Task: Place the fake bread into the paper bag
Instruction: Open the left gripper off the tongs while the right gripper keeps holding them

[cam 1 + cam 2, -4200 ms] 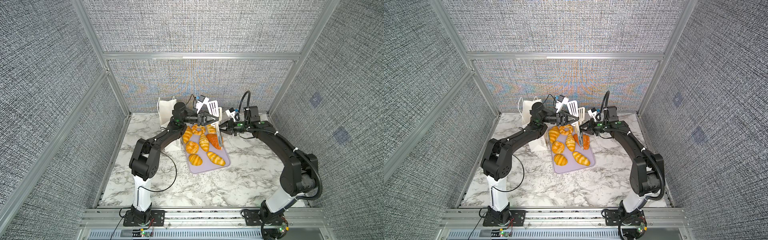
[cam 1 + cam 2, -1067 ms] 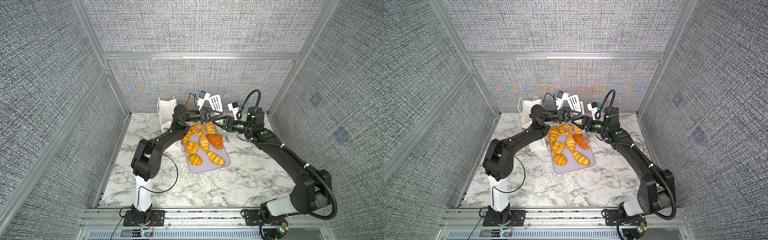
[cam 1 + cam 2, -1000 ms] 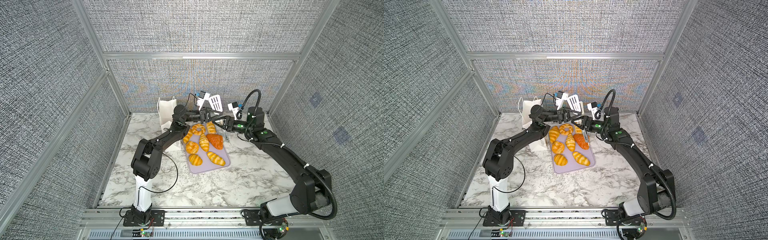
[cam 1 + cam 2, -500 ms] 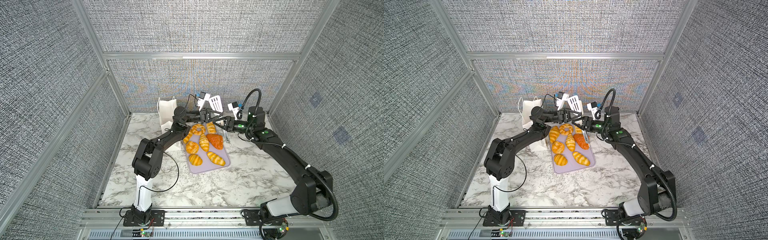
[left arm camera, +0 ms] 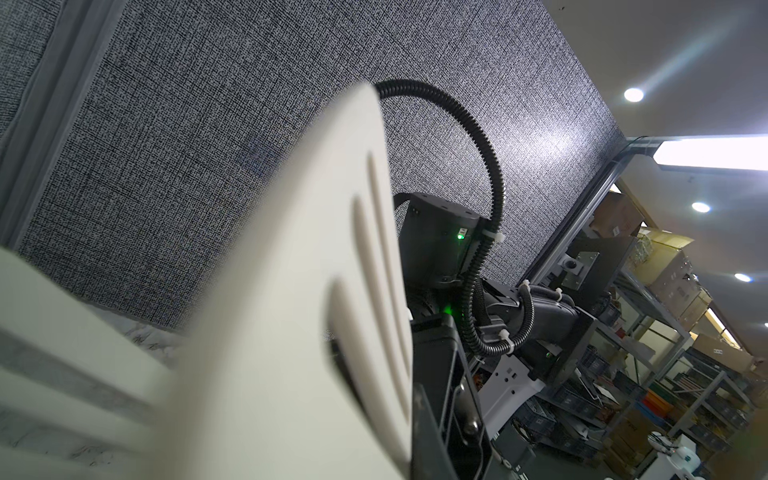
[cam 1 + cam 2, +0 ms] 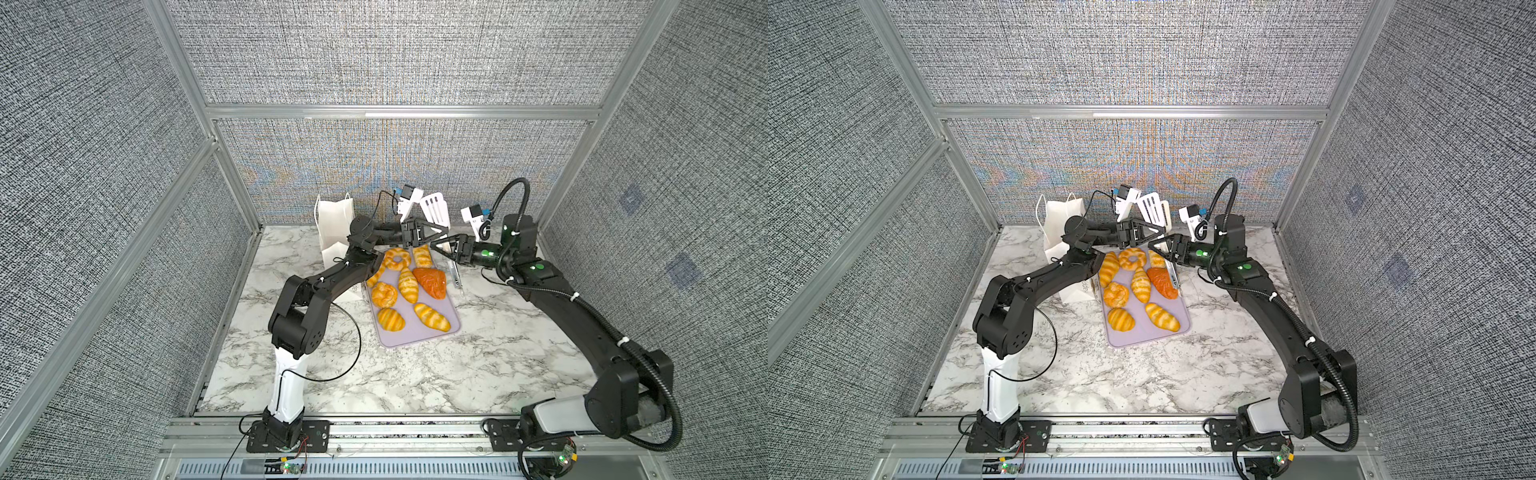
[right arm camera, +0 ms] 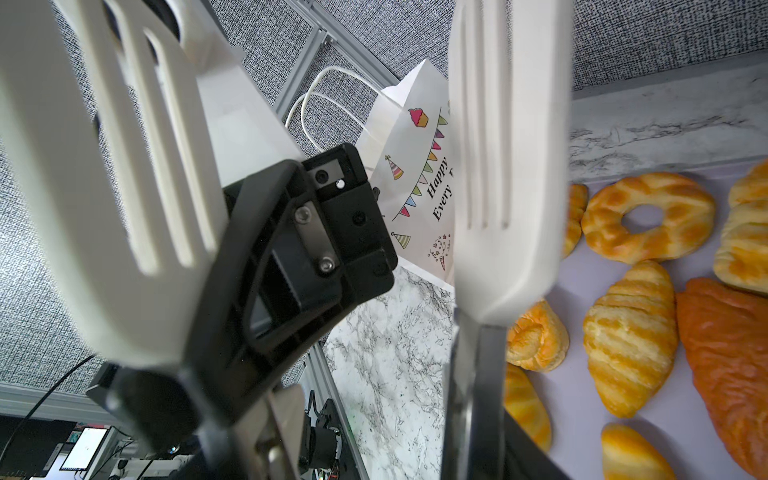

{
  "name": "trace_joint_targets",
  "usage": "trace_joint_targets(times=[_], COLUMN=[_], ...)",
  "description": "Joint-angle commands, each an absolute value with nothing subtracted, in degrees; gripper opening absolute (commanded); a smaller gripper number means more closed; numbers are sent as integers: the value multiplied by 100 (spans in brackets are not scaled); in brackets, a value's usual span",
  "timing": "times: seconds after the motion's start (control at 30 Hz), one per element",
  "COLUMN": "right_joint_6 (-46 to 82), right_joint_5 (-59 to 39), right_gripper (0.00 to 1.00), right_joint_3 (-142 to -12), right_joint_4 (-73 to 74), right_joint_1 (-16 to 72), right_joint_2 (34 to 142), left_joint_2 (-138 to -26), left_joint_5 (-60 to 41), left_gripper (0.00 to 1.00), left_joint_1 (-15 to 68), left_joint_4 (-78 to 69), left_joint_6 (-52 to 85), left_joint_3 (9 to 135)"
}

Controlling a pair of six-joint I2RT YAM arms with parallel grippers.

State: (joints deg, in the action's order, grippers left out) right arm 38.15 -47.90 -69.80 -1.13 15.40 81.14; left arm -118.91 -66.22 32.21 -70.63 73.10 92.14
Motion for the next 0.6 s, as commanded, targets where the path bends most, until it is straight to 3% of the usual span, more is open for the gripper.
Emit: trace_joint_targets(times=[0.0,0.27,0.57], right_joint_6=[3880,3907,3989], right_joint_5=[-4403,-4360,-4254], right_gripper=[65,76,82], right_joint_3=[-6987,-6977,-7039], right_joint_4=[-354,-327,-255], right_joint_1=[1467,1465,1468], right_joint_2=[8147,8182,8253], left_joint_2=[-11883,-11880,-11879], left_joint_5=[-6702,-6724,-6767], left_gripper=[0,0,0], left_joint_1=[3187,3228,3294], left_joint_4=[-7919,-8151,-8415], left_joint_6=[7475,7634,7777], left_joint_3=[9303,9404,9360])
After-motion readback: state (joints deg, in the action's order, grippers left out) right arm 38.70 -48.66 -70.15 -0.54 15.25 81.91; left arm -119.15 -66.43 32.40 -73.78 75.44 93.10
